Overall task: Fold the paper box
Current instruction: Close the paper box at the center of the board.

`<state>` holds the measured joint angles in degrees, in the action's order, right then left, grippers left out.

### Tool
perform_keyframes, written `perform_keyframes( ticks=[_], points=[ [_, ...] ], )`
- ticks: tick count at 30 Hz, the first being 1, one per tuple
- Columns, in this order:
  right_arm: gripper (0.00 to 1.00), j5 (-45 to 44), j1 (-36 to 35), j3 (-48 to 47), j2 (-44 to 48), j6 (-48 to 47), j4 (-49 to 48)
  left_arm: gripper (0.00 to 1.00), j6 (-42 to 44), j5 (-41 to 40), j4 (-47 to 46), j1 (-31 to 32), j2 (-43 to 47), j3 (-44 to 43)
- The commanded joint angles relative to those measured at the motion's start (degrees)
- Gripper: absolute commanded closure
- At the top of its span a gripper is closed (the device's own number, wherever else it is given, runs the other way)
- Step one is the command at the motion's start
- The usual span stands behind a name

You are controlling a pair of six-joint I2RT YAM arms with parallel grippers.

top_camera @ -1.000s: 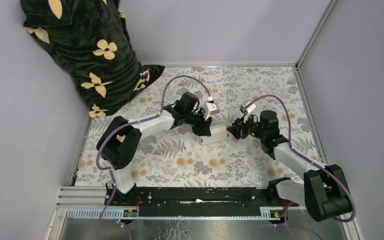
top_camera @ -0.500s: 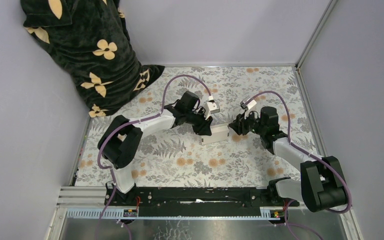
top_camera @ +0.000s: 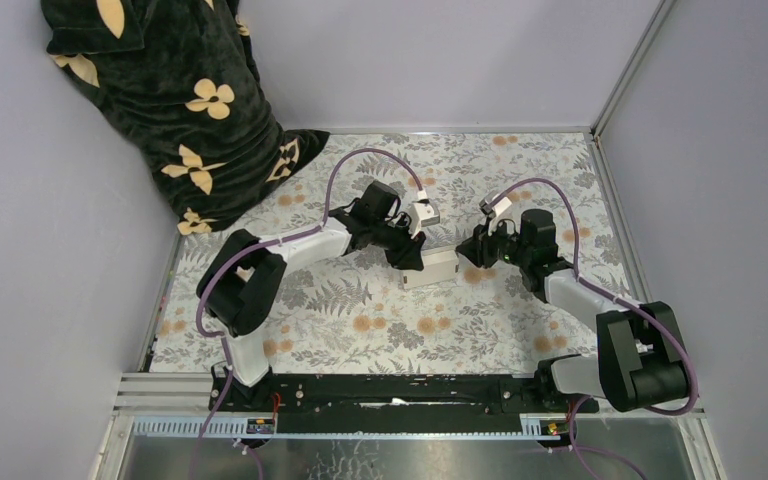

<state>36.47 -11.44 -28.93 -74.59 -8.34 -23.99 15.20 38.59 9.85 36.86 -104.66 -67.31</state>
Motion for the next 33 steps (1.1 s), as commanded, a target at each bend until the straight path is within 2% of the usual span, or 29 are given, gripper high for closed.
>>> perform_keyframes(
  ticks=[1, 5, 11, 16, 33],
  points=[
    [0.69, 2.8, 0.4, -2.7, -0.5, 0.2, -3.3, 0.76, 2.2, -4.4, 5.6, -0.4, -4.1, 0.9],
    [0.72, 3.5, 0.4, -2.9, -0.5, 0.5, -3.5, 0.76, 2.2, -4.5, 5.6, -0.3, -4.4, 0.8],
    [0.83, 4.7, 0.4, -3.7, -1.3, 0.4, -2.3, 0.77, 2.1, -4.7, 5.7, -0.3, -4.4, 0.7],
    [0.98, 4.8, 0.4, -4.3, -1.5, 0.0, -0.7, 0.77, 2.1, -4.9, 5.8, -0.3, -4.6, 0.7],
    [1.0, 4.7, 0.4, -6.8, -1.8, 2.7, 4.8, 0.77, 1.2, -6.0, 5.5, -0.2, -3.8, 0.6]
  ],
)
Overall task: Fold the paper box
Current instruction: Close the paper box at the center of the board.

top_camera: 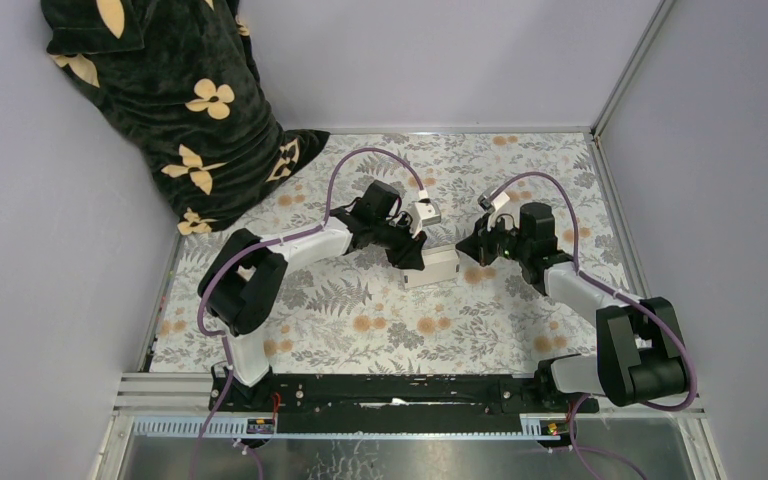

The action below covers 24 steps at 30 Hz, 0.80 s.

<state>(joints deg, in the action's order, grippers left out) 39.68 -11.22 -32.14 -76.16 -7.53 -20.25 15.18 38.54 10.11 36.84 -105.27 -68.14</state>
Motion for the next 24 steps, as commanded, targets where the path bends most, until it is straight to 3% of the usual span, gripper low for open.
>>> perform_keyframes(
  ticks=[1, 24],
  points=[
    [1.0, 1.7, 0.1, -3.9, -0.3, 2.4, 1.5, 0.77, 1.2, -6.1, 5.1, -0.2, -2.9, 1.6],
    [1.0, -14.9, -7.9, -5.0, 0.2, 10.0, 5.8, 0.76, -4.4, -12.9, 3.0, 1.1, -1.4, 1.0]
  ],
)
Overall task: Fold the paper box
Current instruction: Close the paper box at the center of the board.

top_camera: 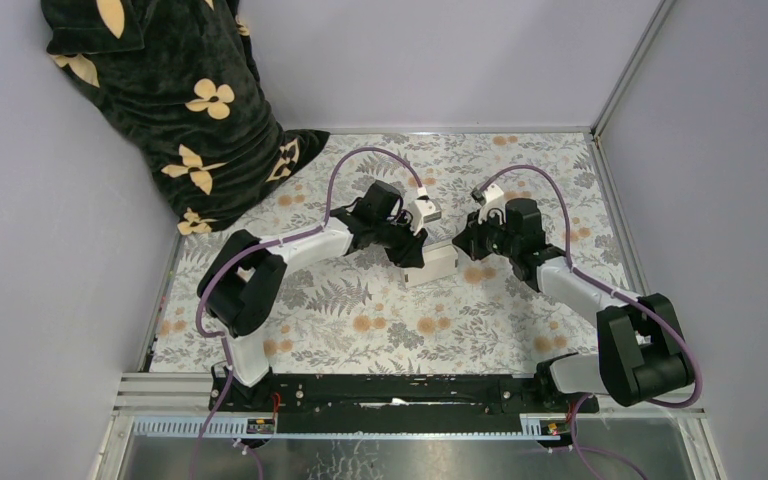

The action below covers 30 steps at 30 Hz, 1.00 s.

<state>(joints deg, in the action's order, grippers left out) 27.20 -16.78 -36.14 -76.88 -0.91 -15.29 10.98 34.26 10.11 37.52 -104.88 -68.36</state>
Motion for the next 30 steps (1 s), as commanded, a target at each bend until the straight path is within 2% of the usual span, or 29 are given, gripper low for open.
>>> perform_keyframes(
  ticks=[1, 13, 30],
  points=[
    [1.0, -3.5, -2.8, -0.7, 1.1, 3.9, 0.3, 0.76, -0.5, -9.1, 3.0, 0.6, -1.7, 1.1],
    [1.0, -11.5, -7.5, 1.8, 1.6, 7.4, -2.9, 0.75, -1.8, -10.5, 2.5, 1.2, -1.0, 0.4],
    [1.0, -14.2, -7.9, 9.8, 5.1, 7.1, -11.8, 0.75, -2.3, -11.6, 1.7, 1.4, -0.1, 0.8]
  ],
)
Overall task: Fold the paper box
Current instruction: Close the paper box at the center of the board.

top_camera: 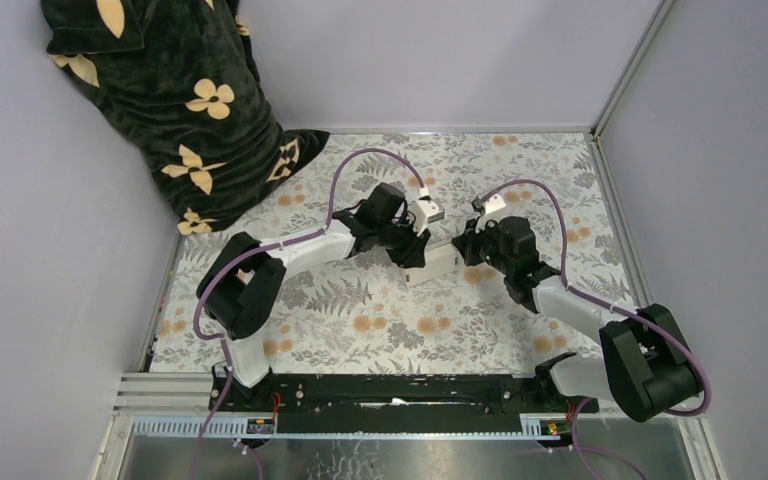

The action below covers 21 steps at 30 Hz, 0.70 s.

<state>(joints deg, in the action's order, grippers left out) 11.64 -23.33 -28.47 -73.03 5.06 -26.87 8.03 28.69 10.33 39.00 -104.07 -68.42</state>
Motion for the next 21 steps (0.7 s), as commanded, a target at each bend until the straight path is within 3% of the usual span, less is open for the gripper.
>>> perform_keyframes(
  ticks=[1, 21],
  points=[
    [1.0, 1.2, -1.4, 2.6, 1.5, 1.0, -0.6, 0.75, 0.7, -6.3, 1.4, -0.1, -0.8, 0.9],
    [1.0, -0.2, -2.1, 9.3, 3.3, -1.5, -8.3, 0.75, 1.0, -7.7, 1.1, 0.1, 0.0, 1.3]
  ],
)
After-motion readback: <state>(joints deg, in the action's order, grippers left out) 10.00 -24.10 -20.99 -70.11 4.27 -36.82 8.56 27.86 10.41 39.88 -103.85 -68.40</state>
